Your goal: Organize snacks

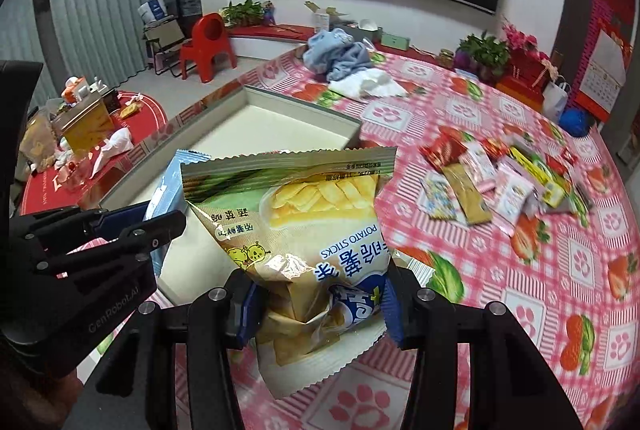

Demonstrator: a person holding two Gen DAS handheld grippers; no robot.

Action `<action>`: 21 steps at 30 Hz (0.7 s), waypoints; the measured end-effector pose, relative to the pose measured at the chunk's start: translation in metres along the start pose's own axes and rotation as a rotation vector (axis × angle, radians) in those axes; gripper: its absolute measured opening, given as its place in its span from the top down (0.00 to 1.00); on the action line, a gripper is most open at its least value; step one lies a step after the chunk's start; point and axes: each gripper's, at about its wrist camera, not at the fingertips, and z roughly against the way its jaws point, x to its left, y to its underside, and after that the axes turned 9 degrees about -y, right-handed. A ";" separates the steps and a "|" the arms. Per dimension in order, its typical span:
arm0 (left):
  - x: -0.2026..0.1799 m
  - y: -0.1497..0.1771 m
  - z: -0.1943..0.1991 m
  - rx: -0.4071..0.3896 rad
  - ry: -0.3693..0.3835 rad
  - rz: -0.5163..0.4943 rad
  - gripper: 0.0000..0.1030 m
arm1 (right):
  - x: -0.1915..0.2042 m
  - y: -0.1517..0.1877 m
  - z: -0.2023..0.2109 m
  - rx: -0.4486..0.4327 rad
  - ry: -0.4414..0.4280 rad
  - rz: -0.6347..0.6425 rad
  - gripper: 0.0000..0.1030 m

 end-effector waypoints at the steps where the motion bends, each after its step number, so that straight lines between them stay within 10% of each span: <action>1: 0.003 -0.001 -0.003 0.005 -0.004 0.002 0.75 | 0.002 -0.004 -0.002 0.001 -0.001 0.009 0.51; 21: 0.034 -0.014 -0.039 0.086 -0.020 0.048 0.75 | 0.032 -0.064 -0.065 0.078 -0.052 0.052 0.51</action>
